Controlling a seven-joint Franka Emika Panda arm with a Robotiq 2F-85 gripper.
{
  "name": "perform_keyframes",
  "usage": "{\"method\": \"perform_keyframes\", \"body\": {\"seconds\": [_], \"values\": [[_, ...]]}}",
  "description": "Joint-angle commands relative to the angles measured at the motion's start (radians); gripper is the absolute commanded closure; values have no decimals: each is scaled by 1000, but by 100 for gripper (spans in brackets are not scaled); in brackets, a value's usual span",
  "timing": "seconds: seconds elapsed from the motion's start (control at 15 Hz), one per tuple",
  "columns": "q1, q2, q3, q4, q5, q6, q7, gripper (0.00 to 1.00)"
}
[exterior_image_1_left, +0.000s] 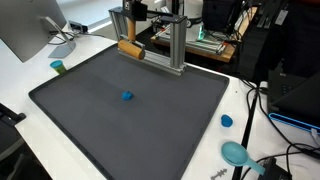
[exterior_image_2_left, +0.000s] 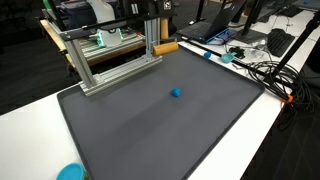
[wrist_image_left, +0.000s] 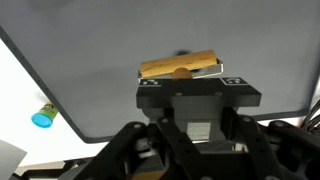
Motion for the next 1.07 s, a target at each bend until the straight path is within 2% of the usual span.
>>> {"method": "perform_keyframes", "body": {"seconds": [0.0, 0.73, 0.8, 1.0], "values": [[24, 1, -23, 2, -9, -4, 6, 54], [24, 0, -23, 3, -10, -5, 6, 54], [24, 0, -23, 3, -10, -5, 6, 79], [21, 71, -9, 33, -35, 32, 61, 79]]}}
